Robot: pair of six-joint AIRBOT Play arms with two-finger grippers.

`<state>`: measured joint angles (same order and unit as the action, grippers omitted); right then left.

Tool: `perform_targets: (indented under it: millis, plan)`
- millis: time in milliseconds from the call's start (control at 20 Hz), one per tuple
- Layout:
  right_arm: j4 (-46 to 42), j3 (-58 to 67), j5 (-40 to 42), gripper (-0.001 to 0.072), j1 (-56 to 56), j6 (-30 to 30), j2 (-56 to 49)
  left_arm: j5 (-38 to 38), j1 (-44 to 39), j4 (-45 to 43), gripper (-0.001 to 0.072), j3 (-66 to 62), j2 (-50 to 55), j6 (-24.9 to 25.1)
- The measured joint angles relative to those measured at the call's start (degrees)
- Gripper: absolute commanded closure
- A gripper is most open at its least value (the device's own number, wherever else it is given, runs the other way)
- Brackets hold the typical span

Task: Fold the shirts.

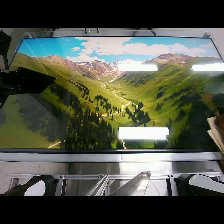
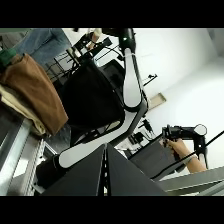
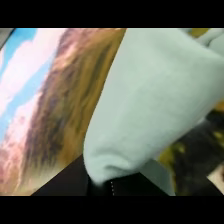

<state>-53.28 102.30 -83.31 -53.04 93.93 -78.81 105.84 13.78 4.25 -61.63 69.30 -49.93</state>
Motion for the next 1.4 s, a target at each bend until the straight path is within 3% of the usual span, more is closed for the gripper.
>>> perform_targets:
  millis: [250,450,900,1400]
  plan:
    - [-17.3,3.6,-13.8,0.0692,-10.6,4.5,-1.1,-0.5,0.0,-1.3,0.0702,0.0,0.0,-0.1]
    - [-29.0,4.2,-19.5,0.0692,-13.4,5.6,-0.7,-2.7,0.0,-1.6,0.0703,0.0,0.0,0.0]
    - [-39.0,1.6,-21.9,0.0692,-14.7,6.0,2.0,-4.2,0.0,-1.8,0.0703,0.0,0.0,0.5]
    - [-54.3,-20.9,-18.3,0.069,-14.8,6.2,0.2,-4.0,0.0,-1.8,0.0703,0.0,0.0,0.7]
